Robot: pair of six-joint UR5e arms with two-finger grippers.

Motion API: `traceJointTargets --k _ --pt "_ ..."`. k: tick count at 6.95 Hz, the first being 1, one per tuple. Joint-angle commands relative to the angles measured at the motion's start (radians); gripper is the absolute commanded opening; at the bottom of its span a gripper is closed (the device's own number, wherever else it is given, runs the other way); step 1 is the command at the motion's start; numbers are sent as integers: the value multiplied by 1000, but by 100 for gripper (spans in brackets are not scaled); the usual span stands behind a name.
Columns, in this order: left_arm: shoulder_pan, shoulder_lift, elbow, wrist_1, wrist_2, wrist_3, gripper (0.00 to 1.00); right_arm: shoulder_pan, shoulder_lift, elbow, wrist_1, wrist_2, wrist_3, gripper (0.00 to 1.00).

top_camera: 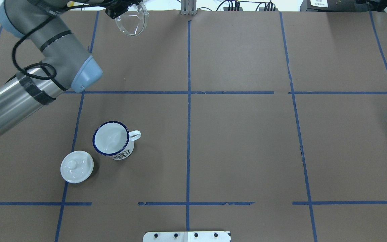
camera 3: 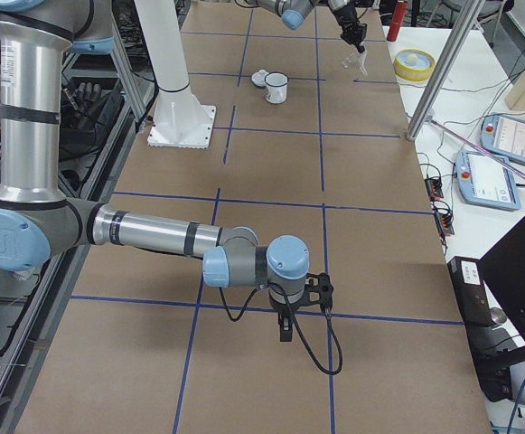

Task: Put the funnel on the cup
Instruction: 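Lift the glass funnel off the table with the left gripper, then carry the glass funnel over the mug and lower it onto the rim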

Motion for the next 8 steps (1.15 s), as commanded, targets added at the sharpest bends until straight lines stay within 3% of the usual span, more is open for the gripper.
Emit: traceJointTargets --k 1,2,4,5,8 --pt "16 8 -334 560 -133 150 0 0 0 0 0 0 0 100" --pt "89 8 -396 739 -160 270 0 0 0 0 0 0 0 100" --pt "219 9 -401 944 -162 421 0 0 0 0 0 0 0 100" --pt "268 12 -369 970 -160 452 0 0 0 0 0 0 0 100" --pt "270 23 -300 955 -151 535 0 0 0 0 0 0 0 100"
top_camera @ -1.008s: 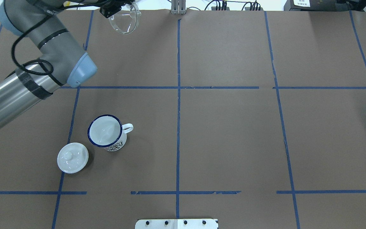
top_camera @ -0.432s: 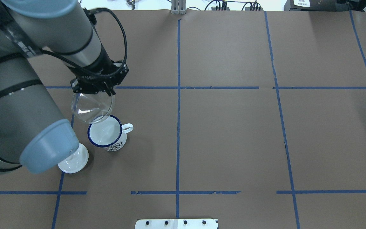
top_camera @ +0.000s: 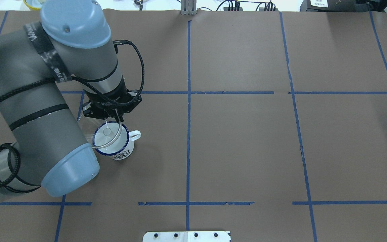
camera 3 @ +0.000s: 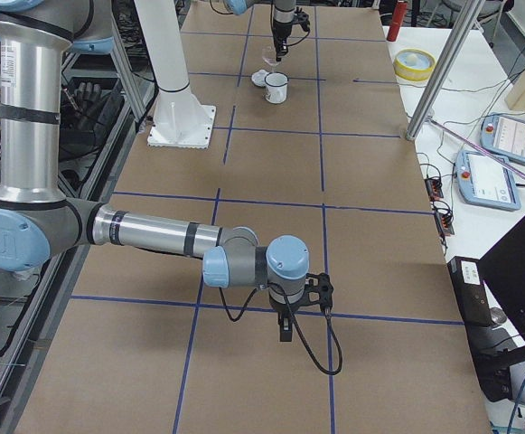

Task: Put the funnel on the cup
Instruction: 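Carry the glass funnel over the mug and lower it onto the rim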

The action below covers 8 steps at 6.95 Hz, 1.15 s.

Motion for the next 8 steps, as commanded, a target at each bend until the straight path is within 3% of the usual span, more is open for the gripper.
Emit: traceJointTargets --k 1,3,8 --pt "2 14 94 -69 2 60 0 0 0 0 0 0 0 100" --pt "3 57 157 -200 2 60 0 0 0 0 0 0 0 100" --pt "65 65 168 -205 0 60 0 0 0 0 0 0 0 100"
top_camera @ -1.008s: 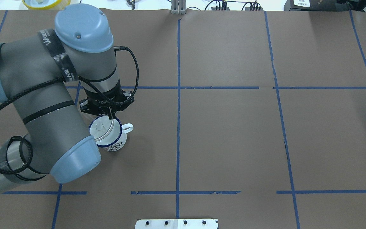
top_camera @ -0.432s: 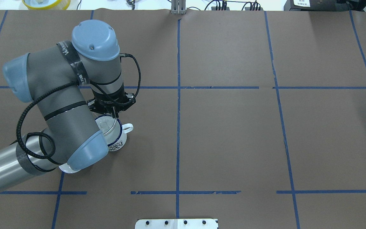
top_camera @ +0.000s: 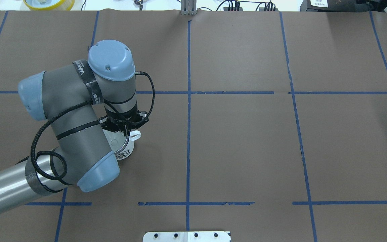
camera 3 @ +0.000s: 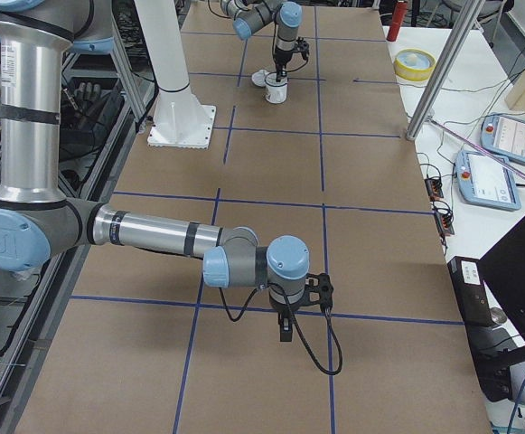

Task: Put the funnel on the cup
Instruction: 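Open the left gripper and withdraw the left arm from the mug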

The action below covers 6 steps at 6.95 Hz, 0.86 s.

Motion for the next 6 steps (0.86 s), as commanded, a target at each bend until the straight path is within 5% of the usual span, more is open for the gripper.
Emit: traceJointTargets --k 1,2,5,6 --pt "6 1 1 -2 0 1 0 0 0 0 0 0 0 100" --pt "6 1 7 -4 1 1 0 0 0 2 0 0 0 100" --pt "3 28 7 -56 3 1 39 0 0 0 0 0 0 100" --pt "-6 27 0 -56 3 1 93 0 0 0 0 0 0 100"
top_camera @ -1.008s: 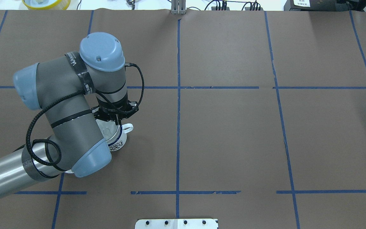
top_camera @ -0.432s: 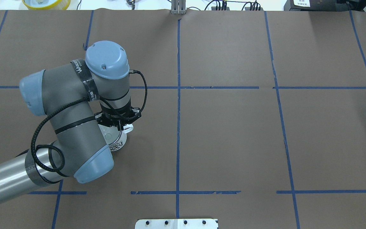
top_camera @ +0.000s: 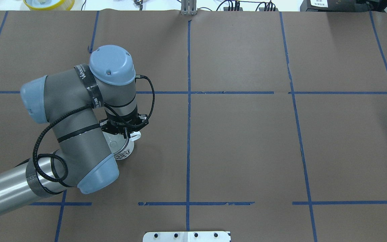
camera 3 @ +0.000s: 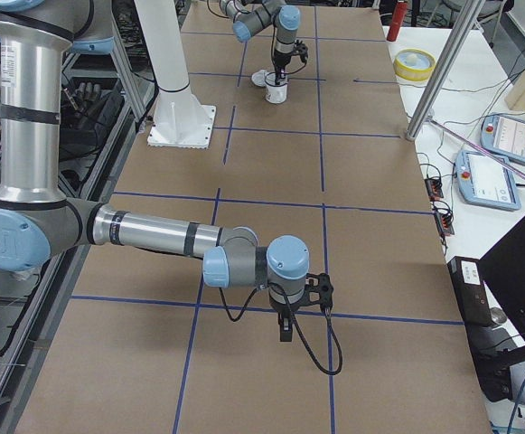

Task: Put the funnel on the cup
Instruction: 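Open the left gripper and withdraw the left arm from the mug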

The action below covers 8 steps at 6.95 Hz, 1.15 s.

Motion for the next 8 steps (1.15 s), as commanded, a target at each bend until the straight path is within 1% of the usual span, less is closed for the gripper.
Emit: traceJointTargets --k 1,2,3,4,5,6,7,8 --pt "-29 3 -29 -5 29 2 100 0 0 0 0 0 0 100" --pt "-83 23 -85 -6 31 70 100 0 0 0 0 0 0 100" --pt "-168 91 -179 -12 24 260 100 0 0 0 0 0 0 100" --pt "-283 200 -236 -72 11 463 100 0 0 0 0 0 0 100" --pt "-392 312 -232 -165 -81 658 100 0 0 0 0 0 0 100" --pt "-539 434 -224 -233 -149 907 100 0 0 0 0 0 0 100" --pt "-682 551 -203 -250 -185 1156 100 0 0 0 0 0 0 100" --pt "-841 607 -122 -252 -190 1375 100 0 0 0 0 0 0 100"
